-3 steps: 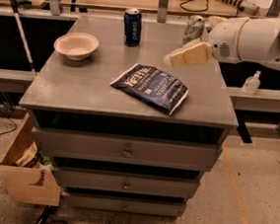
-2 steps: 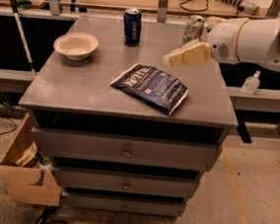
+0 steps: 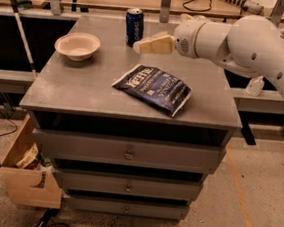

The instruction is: Pick pepsi can

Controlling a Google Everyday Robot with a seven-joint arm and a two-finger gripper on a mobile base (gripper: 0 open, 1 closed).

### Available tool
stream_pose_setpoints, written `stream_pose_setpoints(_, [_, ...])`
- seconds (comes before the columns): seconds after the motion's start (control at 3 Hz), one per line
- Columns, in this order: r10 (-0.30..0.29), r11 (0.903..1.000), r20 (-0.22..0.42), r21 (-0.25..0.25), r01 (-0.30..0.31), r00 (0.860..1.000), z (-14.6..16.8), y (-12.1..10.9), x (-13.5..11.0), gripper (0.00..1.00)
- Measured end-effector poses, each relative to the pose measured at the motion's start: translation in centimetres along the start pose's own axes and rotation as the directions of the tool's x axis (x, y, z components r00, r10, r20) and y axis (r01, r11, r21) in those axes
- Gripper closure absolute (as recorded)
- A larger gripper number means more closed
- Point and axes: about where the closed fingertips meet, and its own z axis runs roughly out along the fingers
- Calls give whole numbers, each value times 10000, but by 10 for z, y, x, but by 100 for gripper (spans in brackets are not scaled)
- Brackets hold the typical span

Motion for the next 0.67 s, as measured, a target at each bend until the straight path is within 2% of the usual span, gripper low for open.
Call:
stream_pose_setpoints(0.33, [387,9990,874,197,-406,9954,58,-17,-7,0])
stream_pose_setpoints(0.67, [636,9977,1414,149,-664,9879,108,-30,-14,0])
